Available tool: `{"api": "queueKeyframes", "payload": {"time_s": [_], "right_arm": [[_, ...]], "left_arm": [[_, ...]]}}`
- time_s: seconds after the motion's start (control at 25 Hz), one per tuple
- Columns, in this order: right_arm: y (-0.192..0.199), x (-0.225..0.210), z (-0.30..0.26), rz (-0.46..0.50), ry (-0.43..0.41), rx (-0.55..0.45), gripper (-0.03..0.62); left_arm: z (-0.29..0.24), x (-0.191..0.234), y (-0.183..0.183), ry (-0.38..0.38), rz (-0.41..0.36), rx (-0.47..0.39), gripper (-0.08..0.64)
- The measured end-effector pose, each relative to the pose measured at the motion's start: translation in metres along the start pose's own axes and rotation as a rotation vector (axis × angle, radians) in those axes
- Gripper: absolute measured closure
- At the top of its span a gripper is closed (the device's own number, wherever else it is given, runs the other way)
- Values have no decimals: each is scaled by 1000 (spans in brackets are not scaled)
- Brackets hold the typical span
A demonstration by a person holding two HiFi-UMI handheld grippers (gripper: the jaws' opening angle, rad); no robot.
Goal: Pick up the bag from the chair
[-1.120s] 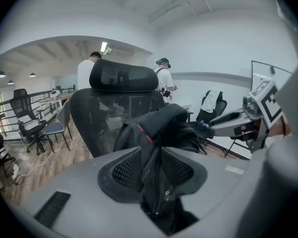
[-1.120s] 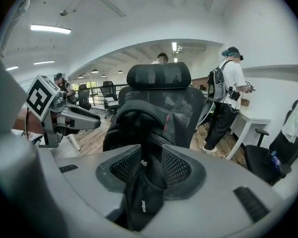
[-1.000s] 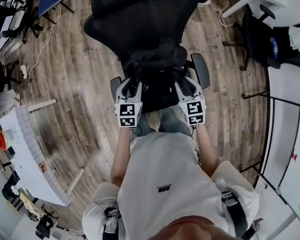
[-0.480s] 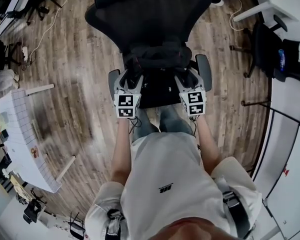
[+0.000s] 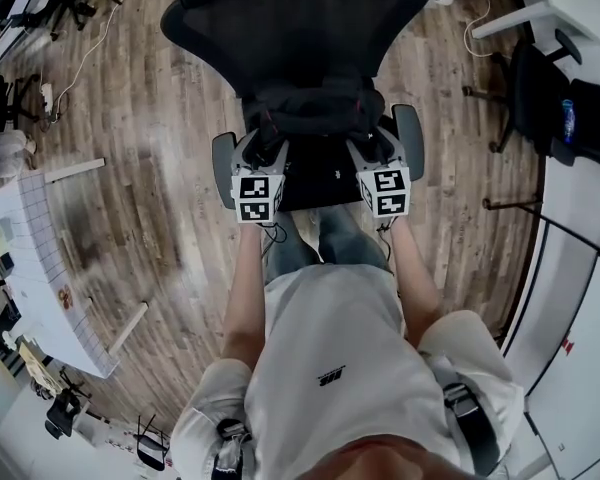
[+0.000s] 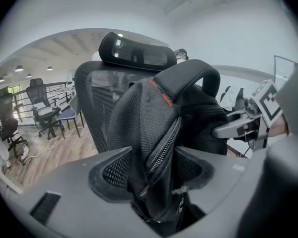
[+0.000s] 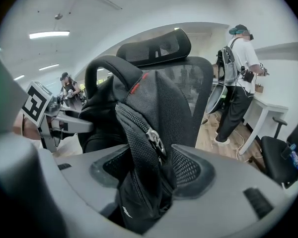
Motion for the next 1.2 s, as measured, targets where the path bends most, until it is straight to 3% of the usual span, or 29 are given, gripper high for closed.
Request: {"api": "queueKeyframes", "payload": {"time_s": [0.24,0.48,0.64,0.8,1.2], "right_arm": [[4,-1,-9,1,-21,-25,398],[1,5,-20,23,-69,-39,485],[-2,8,-19,-28,-105,-25,518],[-3,9,-15,-66,-134,-31,531],[-5,10,8,-173,-117,-80,551]], "left_arm": [[-10,4,2,10,0,-7,311],[-15,2,0,25,-23,13,442],[-11,1,3,33,1,18,503],[-8,1,4,61,54,8,523],[6,-7,-1,116,85,-20,534]]}}
Point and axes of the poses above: the fingertips, and each gripper's own axes: z backward along the fingers, x to its left, y out of its underside, the point moved 6 cm from there along z, backward along the fingers, and after that the axes turned 9 degrees about x, right-handed, at the moved point
